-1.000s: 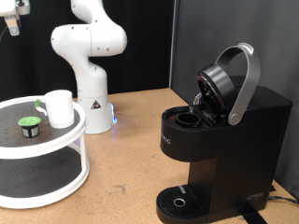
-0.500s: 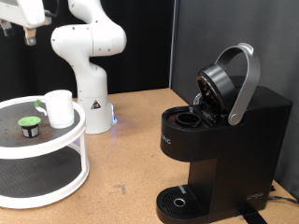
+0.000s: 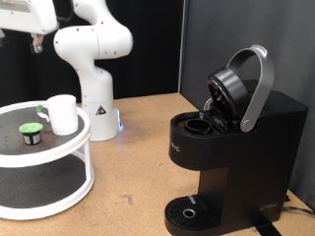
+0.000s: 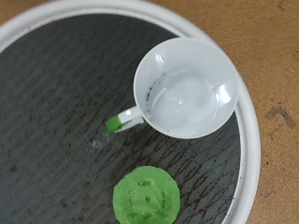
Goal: Make a cup of coffee with the keurig machine
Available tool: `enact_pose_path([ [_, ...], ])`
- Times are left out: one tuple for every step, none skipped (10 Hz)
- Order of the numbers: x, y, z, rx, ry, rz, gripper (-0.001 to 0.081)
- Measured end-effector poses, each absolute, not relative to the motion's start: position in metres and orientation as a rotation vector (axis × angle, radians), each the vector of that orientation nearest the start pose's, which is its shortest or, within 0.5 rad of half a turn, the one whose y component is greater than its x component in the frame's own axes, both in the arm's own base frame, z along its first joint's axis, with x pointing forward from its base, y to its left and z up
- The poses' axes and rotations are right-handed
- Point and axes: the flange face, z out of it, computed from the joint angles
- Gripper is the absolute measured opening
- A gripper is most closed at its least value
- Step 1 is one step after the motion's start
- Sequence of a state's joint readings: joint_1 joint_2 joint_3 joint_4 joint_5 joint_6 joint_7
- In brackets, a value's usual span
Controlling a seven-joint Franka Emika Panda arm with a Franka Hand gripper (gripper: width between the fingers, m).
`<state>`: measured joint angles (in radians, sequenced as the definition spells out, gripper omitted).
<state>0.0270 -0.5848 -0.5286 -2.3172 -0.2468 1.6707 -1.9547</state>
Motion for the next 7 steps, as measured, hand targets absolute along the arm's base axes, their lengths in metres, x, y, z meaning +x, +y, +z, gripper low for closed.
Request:
enact_pose_path([
  [0.32,-0.225,0.504,2.215,2.385,-0.034,0.0807],
  [0.324,-0.222,0.49,2.179,2.396,-0.064,0.0807],
  [0.328,-0.22,0.473,2.18,2.376,-0.105,0.0807],
  [0.33,-0.219,0.463,2.186,2.352,-0.137,0.0807],
  [0.33,-0.219,0.463,2.187,2.354,-0.13,0.0807],
  [0.33,-0.219,0.462,2.174,2.368,-0.129,0.0807],
  [0.332,-0.22,0.459,2.146,2.364,-0.132,0.0807],
])
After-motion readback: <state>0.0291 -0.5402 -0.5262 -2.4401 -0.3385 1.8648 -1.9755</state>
